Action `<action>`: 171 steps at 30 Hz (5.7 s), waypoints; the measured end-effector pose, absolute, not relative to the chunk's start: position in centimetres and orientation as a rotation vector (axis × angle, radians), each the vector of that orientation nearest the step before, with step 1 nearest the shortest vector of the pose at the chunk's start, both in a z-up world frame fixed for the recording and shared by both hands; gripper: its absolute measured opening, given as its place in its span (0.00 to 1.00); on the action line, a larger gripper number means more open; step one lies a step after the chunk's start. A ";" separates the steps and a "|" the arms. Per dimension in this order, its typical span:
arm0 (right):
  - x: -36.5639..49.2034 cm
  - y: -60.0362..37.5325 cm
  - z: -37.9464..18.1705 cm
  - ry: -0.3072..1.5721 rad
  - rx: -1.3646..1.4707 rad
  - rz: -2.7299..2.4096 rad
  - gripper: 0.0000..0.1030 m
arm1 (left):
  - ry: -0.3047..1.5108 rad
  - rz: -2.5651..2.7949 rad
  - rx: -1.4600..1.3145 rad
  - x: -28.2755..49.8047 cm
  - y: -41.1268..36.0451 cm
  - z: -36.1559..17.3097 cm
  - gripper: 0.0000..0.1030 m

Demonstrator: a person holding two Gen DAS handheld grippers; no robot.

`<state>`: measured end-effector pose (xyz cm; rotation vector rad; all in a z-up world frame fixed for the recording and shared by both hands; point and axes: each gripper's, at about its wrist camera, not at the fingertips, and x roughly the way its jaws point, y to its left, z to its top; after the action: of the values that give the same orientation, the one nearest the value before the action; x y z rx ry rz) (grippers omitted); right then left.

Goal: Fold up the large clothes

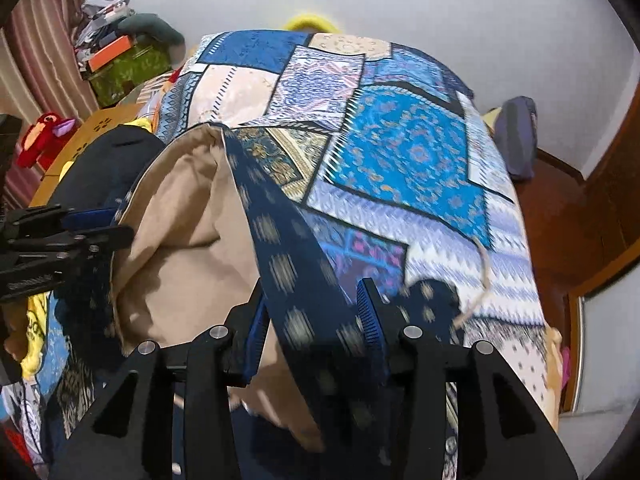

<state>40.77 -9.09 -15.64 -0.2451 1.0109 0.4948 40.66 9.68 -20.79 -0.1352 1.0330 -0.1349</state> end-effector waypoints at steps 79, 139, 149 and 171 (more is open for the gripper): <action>27.5 -14.5 -20.2 1.208 -0.190 0.569 0.41 | 1.028 -0.254 0.133 24.8 1.0 -24.2 0.49; 36.7 -23.6 -16.7 0.990 0.157 0.469 0.13 | 0.952 -0.056 -0.340 31.3 11.7 -18.7 0.17; 40.4 -21.3 -12.7 0.840 0.074 0.451 0.13 | 0.848 -0.094 -0.281 37.4 11.9 -12.6 0.17; 52.1 -20.9 -21.5 0.998 0.071 0.309 0.15 | 1.026 0.074 -0.217 49.9 17.1 -23.6 0.25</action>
<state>52.10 -20.86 -21.51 0.0714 0.9984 0.3089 49.87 17.10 -23.63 -0.2170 1.0258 0.0737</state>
